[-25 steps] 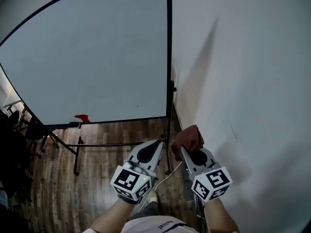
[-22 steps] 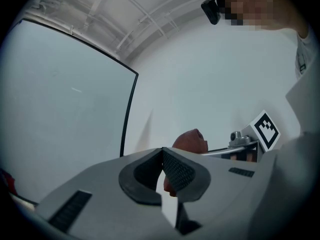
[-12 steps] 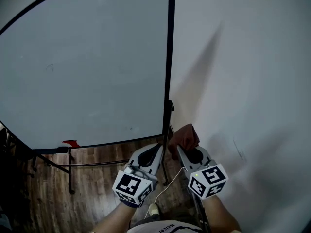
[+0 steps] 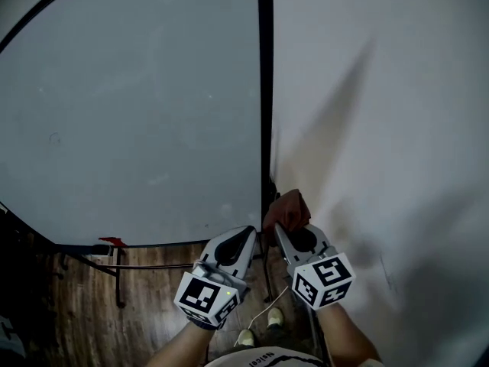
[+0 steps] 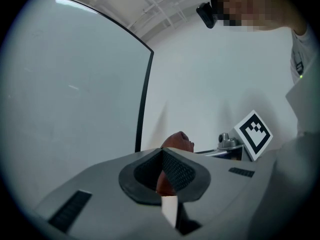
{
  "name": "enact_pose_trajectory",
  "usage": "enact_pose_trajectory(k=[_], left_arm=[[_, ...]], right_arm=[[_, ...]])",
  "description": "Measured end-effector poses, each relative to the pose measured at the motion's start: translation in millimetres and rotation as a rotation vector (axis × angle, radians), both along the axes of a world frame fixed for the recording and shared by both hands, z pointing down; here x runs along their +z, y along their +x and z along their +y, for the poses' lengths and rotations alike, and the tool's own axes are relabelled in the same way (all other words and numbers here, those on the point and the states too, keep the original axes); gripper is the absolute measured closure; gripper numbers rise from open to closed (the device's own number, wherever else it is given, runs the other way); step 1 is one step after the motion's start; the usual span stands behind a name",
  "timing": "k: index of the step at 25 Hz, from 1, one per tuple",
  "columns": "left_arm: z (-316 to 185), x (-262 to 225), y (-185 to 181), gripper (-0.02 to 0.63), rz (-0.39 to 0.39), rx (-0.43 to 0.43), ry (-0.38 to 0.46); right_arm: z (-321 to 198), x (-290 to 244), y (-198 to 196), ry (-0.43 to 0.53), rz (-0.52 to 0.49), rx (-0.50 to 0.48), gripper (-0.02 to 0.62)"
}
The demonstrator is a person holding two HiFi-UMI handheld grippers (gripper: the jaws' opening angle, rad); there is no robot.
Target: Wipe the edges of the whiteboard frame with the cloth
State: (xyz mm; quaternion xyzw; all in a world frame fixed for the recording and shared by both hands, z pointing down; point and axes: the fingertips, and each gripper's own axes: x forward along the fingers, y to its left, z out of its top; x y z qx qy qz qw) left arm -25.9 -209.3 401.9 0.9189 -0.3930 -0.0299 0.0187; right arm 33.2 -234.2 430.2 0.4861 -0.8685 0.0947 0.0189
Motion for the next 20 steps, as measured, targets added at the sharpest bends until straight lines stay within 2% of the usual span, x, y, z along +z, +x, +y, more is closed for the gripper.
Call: enact_pose_trajectory(k=[8,20], left_arm=[[-55,-6,13,0.597,-0.017,-0.069,-0.004],[-77,-29,8,0.597,-0.023,-0.034,0.008]], right_arm=[[-68,6,-2,-0.005,0.022,-0.077,0.538],[-97,-20,-17,0.070,0.120,-0.098,0.537]])
